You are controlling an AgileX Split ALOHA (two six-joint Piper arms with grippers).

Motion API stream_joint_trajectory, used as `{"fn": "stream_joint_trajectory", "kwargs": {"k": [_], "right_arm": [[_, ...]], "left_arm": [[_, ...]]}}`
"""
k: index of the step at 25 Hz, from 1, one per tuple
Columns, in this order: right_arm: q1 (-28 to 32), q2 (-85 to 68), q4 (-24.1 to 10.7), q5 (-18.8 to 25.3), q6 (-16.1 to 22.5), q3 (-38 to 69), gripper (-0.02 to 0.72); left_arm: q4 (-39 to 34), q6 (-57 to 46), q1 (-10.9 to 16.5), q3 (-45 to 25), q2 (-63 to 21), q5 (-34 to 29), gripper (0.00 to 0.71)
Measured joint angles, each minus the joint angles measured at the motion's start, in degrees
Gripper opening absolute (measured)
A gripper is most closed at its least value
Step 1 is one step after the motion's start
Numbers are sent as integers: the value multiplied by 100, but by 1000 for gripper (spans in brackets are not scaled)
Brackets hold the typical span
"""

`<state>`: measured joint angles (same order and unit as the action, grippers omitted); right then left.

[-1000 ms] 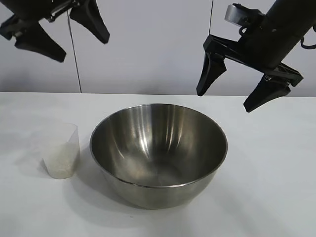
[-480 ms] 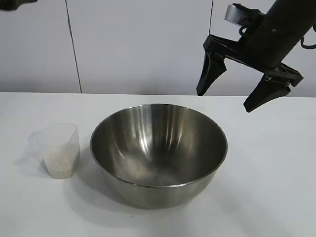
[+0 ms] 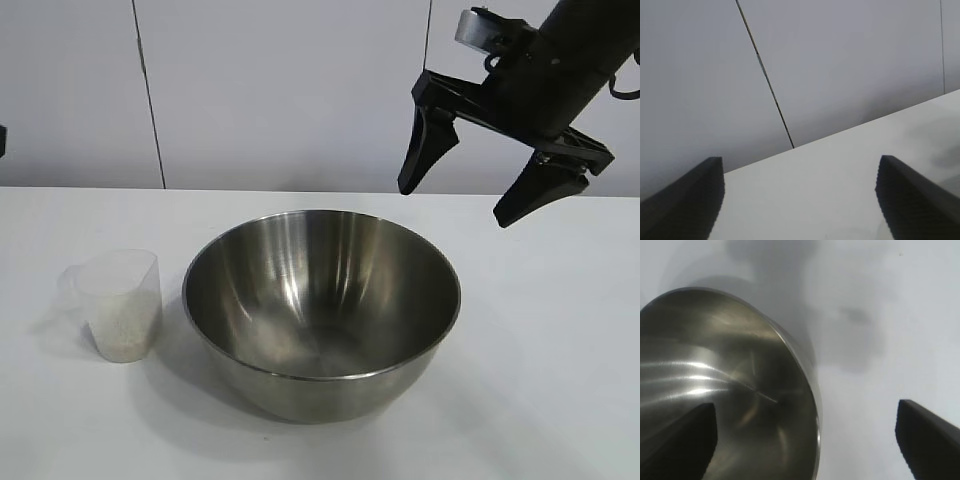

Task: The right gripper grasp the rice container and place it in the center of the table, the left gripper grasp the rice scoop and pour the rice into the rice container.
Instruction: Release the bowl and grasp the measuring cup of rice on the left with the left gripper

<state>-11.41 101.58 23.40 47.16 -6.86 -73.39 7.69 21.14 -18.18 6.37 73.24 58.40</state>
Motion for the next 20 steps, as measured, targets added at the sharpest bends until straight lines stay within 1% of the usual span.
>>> {"fn": "stream_joint_trajectory", "kwargs": {"k": [4, 9, 11, 14, 17, 20], "right_arm": [[0, 0, 0, -11, 0, 0, 671], [0, 0, 0, -11, 0, 0, 671], [0, 0, 0, -15, 0, 0, 671], [0, 0, 0, -15, 0, 0, 671], [0, 0, 0, -15, 0, 0, 671], [0, 0, 0, -15, 0, 0, 671]], "left_arm": [[-10, -107, 0, -290, 0, 140, 539], [-17, -145, 0, -316, 114, 238, 537], [-36, -348, 0, -316, 434, 325, 537], [-42, -766, 0, -316, 1209, 619, 538], [-53, -991, 0, -257, 2109, 658, 538], [-138, -1014, 0, -221, 2836, 684, 539]]}}
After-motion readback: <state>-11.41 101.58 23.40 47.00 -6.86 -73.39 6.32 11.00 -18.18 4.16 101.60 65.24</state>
